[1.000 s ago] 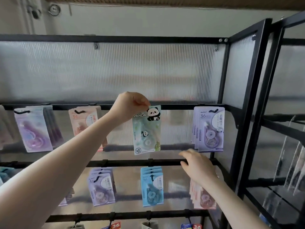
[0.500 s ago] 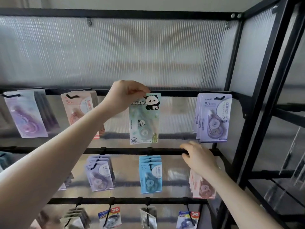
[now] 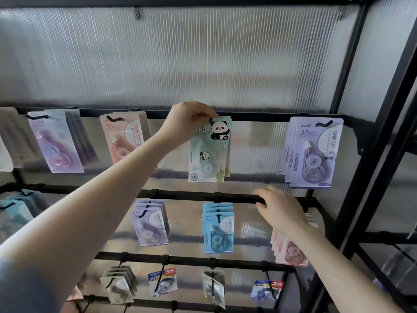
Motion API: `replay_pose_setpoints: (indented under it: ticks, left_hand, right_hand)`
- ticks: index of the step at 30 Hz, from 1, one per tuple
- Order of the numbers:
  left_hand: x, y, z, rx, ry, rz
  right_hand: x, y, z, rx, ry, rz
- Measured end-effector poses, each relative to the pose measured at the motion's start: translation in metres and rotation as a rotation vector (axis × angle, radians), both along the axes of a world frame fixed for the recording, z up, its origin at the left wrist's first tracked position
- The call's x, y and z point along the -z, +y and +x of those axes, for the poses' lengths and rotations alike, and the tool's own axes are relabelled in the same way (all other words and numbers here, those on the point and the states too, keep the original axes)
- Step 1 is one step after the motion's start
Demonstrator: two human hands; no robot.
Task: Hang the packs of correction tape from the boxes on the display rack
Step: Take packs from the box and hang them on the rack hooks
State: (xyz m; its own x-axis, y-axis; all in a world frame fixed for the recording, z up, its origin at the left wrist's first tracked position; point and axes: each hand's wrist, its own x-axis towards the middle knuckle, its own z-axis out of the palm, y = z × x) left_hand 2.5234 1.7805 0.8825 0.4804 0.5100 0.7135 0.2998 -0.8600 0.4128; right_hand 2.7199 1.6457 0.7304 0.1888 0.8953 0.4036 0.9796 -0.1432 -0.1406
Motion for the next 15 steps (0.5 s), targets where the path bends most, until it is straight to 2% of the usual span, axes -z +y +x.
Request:
replay_pose_setpoints:
  ticks: [11, 15]
  left_hand:
    - [0.004, 0.005, 0.007, -0.1, 0.086, 0.121]
    - [0.013, 0.004, -0.004, -0.144, 0.119, 0.235]
  right_hand:
    - [0.014, 0.002, -0.012, 0.015, 0.002, -0.047]
    - [0.015, 0.001, -0.015, 0.015, -0.019, -0.05]
